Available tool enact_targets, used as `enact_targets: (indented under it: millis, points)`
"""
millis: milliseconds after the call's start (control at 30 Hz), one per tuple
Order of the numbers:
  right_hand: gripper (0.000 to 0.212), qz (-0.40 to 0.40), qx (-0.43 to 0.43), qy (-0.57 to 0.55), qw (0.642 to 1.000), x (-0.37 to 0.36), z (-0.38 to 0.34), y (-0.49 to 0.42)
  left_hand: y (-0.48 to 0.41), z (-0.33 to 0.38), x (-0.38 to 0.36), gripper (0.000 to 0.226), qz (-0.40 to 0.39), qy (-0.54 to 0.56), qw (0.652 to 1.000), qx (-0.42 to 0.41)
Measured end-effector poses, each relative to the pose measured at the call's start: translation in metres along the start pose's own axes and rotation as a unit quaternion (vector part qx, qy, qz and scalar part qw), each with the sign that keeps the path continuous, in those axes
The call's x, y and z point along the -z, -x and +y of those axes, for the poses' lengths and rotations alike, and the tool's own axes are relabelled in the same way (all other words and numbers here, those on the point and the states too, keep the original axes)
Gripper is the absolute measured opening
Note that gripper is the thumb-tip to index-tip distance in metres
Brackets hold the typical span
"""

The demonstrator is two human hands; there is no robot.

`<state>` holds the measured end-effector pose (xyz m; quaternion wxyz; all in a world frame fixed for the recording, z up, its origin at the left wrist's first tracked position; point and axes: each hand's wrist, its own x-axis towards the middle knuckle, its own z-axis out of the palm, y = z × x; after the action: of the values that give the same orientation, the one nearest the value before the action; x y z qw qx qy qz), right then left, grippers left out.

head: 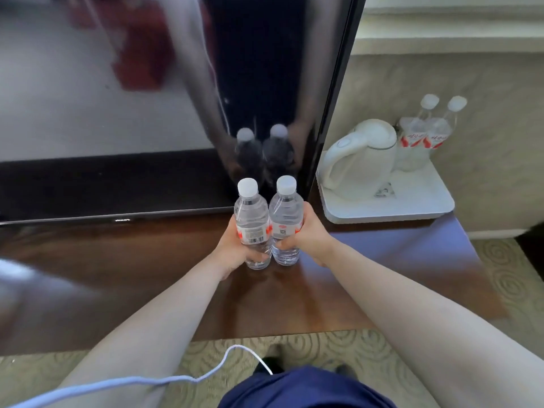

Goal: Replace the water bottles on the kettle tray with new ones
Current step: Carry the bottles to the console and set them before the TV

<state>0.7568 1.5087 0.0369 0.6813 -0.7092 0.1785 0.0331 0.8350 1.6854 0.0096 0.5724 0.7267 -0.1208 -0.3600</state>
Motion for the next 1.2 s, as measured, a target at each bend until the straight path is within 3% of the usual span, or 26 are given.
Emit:
enact_targets:
  millis: [167,433,733,1200]
  points:
    - [0.073,0.012,0.025,0.006,1.000,-0.008,0.004,-0.005,-0.002,-0.005,0.002,0.096,0.020,-0.048,0.998,-0.019]
    - [0.090,0.028,-0.016,-0.015,0.999,-0.014,0.011,-0.014,-0.009,-0.003,0.011,0.093,0.025,-0.056,0.998,-0.035]
    - [0.070,-0.046,0.052,0.059,0.996,-0.008,0.014,-0.004,-0.005,-0.014,0.011,0.066,-0.004,-0.115,0.993,-0.040]
    - [0.089,-0.094,0.016,0.063,0.993,-0.004,0.018,-0.005,-0.003,-0.012,0.010,0.071,0.009,-0.124,0.992,-0.028]
